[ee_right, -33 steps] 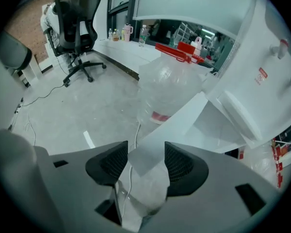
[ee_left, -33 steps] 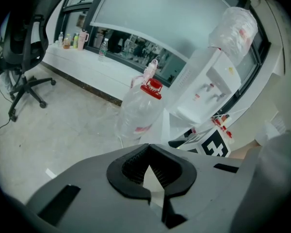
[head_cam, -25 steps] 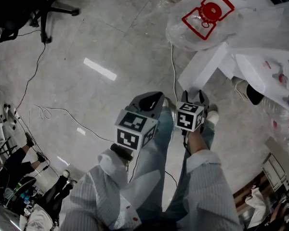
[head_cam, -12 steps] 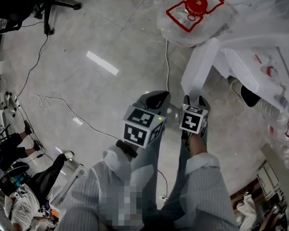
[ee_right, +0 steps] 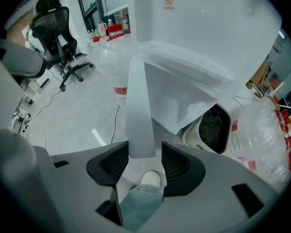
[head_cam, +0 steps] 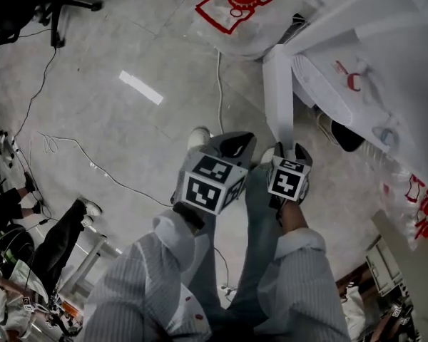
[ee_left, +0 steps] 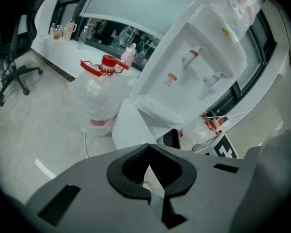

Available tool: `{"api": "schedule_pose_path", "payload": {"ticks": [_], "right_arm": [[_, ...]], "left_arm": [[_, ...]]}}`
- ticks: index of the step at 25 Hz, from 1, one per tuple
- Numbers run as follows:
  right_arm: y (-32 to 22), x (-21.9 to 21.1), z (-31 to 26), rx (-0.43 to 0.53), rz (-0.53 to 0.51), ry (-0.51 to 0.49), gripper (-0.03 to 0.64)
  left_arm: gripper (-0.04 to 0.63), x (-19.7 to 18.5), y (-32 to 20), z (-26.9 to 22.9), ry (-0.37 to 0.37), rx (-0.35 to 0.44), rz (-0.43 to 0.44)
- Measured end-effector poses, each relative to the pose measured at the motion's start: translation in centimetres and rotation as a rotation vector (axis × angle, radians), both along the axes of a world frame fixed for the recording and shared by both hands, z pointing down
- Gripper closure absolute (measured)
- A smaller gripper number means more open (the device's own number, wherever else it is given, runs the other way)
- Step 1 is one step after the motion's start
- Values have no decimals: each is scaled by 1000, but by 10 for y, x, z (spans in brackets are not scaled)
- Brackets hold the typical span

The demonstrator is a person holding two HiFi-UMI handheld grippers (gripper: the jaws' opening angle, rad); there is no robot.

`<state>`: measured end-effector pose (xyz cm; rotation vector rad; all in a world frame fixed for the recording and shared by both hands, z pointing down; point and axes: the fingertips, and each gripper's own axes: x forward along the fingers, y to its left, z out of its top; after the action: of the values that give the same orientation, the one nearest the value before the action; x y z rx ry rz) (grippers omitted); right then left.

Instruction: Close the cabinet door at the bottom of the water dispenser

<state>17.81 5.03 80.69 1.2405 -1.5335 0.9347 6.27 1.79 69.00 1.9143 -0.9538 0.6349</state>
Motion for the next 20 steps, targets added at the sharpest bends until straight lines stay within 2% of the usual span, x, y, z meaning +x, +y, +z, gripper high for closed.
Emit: {"api": "schedule_pose_path", "payload": {"ticks": [11, 16, 20], "right_arm": [[-21, 54, 5, 9, -40, -28, 411], [-25, 71, 9, 4, -70, -23, 411], [-31, 85, 12, 4, -47, -11, 411]], "left_arm": [[584, 50, -5, 1, 3, 25, -71], [585, 63, 8, 6, 8, 2, -106], [585, 71, 19, 3, 25, -8, -98]]}}
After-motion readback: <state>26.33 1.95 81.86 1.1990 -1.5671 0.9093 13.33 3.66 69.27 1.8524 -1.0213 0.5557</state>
